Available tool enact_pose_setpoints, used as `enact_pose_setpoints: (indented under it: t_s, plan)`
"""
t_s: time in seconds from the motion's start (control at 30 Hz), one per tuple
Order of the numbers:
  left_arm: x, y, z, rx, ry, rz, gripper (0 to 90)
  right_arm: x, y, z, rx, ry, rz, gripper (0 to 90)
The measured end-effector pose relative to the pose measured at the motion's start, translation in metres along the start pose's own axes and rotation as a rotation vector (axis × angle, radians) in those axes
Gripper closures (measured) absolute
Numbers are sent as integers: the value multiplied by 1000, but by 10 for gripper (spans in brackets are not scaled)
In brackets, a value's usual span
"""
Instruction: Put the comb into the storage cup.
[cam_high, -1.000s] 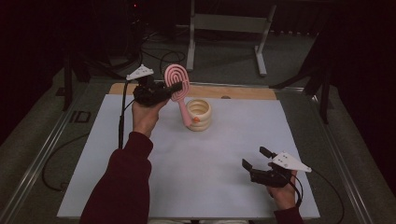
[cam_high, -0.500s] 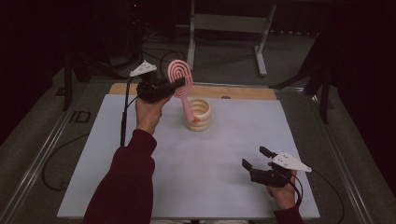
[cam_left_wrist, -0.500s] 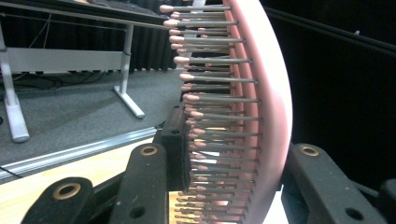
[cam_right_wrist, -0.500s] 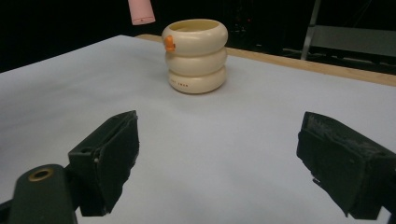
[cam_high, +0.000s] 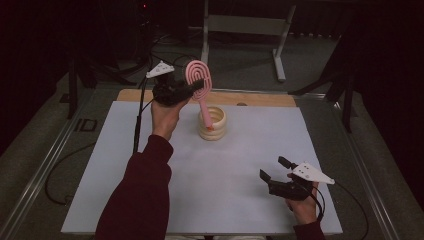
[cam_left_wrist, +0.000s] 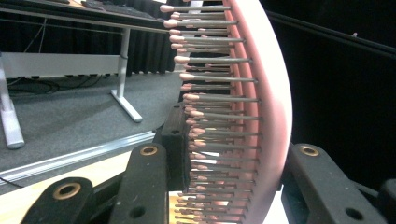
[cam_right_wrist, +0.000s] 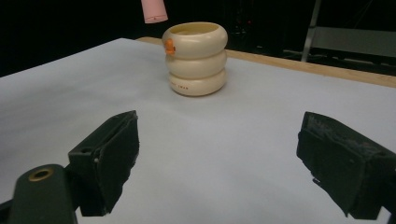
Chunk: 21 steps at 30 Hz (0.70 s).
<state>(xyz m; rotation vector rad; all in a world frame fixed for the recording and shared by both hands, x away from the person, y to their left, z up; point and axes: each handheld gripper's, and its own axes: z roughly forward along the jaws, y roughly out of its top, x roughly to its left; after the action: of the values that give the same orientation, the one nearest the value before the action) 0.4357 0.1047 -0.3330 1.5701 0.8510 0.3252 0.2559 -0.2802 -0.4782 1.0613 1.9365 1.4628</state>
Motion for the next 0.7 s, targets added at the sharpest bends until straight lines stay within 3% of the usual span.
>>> enact_pose_setpoints:
  t_s: [0.7]
  plan:
    - [-3, 0, 21, -26, 29, -7, 638, -3, 0, 2, -1, 4, 7, 130]
